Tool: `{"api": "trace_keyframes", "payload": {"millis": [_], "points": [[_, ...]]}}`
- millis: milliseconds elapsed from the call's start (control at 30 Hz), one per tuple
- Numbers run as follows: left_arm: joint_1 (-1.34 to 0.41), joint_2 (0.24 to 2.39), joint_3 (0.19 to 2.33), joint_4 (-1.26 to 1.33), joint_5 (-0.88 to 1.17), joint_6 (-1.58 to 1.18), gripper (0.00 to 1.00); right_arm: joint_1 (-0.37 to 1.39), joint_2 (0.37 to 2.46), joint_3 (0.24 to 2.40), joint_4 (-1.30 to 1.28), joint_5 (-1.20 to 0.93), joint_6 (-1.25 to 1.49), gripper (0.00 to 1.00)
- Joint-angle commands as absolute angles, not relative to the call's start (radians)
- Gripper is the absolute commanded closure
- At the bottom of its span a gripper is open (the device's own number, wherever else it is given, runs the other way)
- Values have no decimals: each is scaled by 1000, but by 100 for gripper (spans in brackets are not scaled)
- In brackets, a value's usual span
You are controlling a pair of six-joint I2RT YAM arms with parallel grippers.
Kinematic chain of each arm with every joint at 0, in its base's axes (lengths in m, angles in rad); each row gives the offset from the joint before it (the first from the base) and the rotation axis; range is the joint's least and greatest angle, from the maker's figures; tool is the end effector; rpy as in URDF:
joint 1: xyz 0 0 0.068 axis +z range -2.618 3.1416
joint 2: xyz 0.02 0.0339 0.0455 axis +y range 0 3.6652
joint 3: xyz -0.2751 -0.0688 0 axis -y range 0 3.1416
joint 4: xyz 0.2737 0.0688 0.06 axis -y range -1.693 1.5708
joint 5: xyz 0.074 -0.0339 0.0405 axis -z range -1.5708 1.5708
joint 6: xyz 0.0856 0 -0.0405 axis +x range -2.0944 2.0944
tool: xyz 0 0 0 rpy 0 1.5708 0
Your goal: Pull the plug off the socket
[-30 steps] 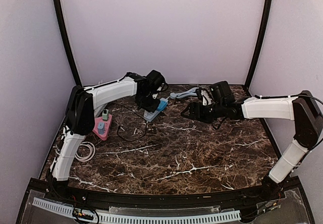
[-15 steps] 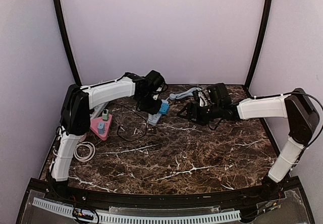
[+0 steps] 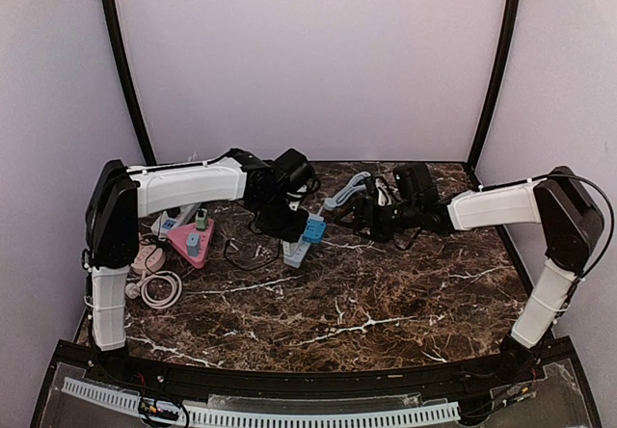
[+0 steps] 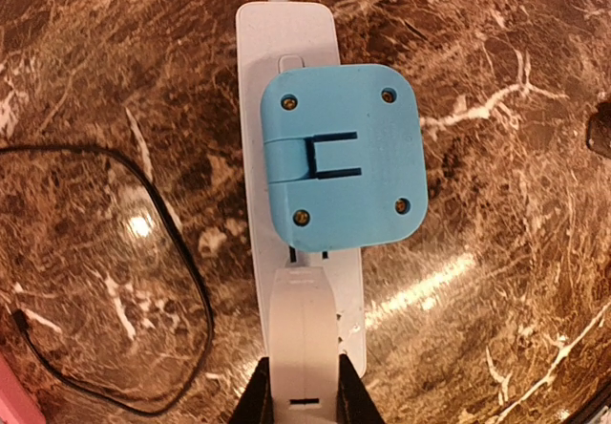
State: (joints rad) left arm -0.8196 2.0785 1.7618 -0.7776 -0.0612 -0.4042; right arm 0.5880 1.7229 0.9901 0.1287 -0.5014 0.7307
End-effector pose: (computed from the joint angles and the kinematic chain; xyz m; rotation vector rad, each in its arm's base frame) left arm 0.3489 -0.3660 0.1840 0.5372 2.6465 -0.3091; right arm 0.3332 0.2716 0.1623 -0.1488 2.3874 1.2421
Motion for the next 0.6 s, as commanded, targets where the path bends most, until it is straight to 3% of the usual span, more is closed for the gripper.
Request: {"api": "trace_keyframes", "payload": {"millis": [0, 200, 567], "points": [[-863, 1957, 1650, -750, -6, -485, 100, 584, 1760, 959, 212, -556, 776, 22], [-897, 1919, 1530, -706, -30, -539, 100, 611, 1824, 946, 293, -604, 839, 25], [-910, 1944, 1495, -704, -76, -571, 100, 677, 1937, 1016, 369, -625, 907, 31]]}}
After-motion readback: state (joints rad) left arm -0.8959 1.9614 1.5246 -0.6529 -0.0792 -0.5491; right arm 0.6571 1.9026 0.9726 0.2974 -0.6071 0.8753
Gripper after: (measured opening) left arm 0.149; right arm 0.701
